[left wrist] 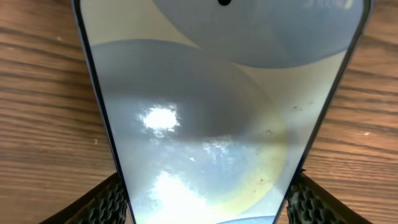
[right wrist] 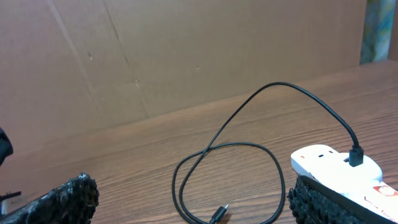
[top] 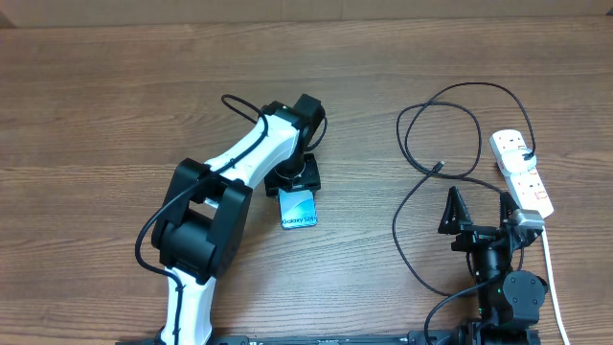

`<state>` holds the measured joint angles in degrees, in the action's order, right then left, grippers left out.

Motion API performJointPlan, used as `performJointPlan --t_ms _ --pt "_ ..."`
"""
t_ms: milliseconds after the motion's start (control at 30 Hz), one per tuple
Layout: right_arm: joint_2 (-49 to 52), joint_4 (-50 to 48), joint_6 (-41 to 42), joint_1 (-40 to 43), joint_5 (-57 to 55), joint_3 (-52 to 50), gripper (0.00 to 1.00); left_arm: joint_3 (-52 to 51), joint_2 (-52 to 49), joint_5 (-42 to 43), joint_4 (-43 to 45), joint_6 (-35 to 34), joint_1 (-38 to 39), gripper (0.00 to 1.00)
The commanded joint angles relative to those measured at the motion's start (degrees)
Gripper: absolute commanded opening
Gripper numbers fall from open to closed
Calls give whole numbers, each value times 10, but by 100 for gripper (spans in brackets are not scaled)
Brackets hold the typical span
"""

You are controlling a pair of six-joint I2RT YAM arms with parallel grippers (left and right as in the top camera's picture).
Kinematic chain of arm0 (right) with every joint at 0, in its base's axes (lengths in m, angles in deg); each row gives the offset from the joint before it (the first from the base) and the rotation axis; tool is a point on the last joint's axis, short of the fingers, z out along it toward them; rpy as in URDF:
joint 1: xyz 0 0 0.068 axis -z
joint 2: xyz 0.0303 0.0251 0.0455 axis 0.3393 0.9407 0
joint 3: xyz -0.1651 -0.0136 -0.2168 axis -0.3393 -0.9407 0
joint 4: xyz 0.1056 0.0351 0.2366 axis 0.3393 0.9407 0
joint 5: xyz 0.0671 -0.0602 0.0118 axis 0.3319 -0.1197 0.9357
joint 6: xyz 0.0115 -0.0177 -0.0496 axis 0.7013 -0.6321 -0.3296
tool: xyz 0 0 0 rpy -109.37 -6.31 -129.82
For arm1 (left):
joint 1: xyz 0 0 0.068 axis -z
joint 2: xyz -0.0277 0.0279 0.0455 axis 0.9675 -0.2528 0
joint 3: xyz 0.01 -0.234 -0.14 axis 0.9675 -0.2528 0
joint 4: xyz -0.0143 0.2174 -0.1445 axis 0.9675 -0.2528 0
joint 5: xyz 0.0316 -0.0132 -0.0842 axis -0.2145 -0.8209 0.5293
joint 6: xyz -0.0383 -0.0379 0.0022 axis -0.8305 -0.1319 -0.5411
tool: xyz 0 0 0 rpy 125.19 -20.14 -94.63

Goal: Plug charger to phone and switch on socket
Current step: 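Close the left gripper on the phone's bottom edge, then lift the phone with the left gripper and tilt it upright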

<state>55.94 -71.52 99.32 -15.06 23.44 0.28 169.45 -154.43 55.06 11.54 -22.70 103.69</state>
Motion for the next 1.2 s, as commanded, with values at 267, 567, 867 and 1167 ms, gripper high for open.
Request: performJointPlan --t_ms 267,567,867,1167 --pt "-6 -4 0 -3 -3 -6 100 109 -1 -4 -85 21 -7 55" --pt "-6 -4 0 -3 -3 -6 100 196 -1 0 -195 29 -24 55" --pt "-6 -4 0 -3 -3 -6 100 285 -1 106 -282 85 -71 55" --pt "-6 -4 0 -3 -3 -6 100 290 -1 271 -326 130 -133 54"
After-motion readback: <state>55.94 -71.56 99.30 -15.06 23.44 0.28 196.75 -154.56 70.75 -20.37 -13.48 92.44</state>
